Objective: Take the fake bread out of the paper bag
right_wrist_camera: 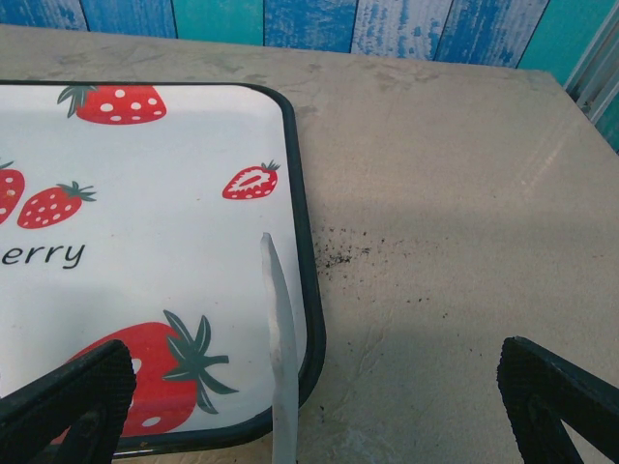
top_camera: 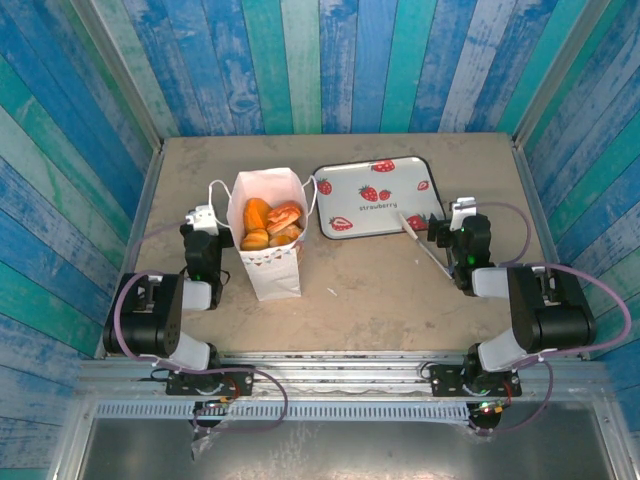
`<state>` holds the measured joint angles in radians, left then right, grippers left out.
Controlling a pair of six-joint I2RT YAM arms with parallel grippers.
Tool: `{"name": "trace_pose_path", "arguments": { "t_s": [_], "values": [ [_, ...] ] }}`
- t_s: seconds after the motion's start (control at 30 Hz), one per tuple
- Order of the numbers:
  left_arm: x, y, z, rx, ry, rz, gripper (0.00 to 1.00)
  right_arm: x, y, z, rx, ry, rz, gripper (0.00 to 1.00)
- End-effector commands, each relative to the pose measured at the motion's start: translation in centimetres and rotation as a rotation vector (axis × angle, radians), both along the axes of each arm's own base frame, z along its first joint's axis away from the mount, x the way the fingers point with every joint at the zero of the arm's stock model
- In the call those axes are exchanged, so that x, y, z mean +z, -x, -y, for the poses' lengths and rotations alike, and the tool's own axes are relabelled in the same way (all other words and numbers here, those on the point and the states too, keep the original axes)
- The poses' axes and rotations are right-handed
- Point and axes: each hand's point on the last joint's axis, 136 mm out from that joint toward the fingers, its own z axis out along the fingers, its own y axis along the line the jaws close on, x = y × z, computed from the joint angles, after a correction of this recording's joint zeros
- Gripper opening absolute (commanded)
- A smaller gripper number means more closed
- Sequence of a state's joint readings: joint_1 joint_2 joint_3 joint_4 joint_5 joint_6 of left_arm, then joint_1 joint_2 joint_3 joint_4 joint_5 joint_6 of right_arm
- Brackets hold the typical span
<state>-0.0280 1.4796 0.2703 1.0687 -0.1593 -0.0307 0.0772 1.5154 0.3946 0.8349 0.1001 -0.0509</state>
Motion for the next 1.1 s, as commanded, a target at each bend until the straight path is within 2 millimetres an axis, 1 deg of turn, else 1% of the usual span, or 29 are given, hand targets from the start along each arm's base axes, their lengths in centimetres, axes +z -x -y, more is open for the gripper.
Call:
{"name": "trace_pose_path", "arguments": {
  "t_s": [0.0, 0.47, 0.53, 0.7, 0.87, 0.93, 1.07],
  "values": [
    [-0.6, 0.0, -0.1, 0.011, 0.002, -0.014, 0.94, 0.5, -0.3, 0.1, -0.002, 0.007, 0.011, 1.0],
    [-0.6, 0.0, 0.0, 0.009, 0.006, -0.014, 0.94, 0.5, -0.3, 0.1, -0.002, 0.007, 0.011, 1.0],
    [-0.6, 0.1, -0.4, 0.027, 0.012, -0.012, 0.94, 0.5, -0.3, 0.1, -0.001, 0.007, 0.013, 1.0],
    [0.7, 0.8, -1.7, 0.099, 0.042, 0.016, 0.94, 0.7, -0.4, 0.2, -0.007, 0.007, 0.004, 1.0],
    [3.1, 2.3, -3.5, 0.219, 0.103, 0.033, 0.94, 2.2, -0.4, 0.7, -0.043, 0.005, -0.017, 1.0],
    [3.9, 2.9, -4.1, 0.265, 0.166, 0.034, 0.94, 2.9, -0.1, 1.3, -0.083, -0.005, -0.017, 1.0],
    [4.6, 4.4, -4.7, 0.332, 0.312, 0.017, 0.94, 4.3, 0.8, 3.1, -0.21, -0.043, -0.033, 1.0]
  ]
}}
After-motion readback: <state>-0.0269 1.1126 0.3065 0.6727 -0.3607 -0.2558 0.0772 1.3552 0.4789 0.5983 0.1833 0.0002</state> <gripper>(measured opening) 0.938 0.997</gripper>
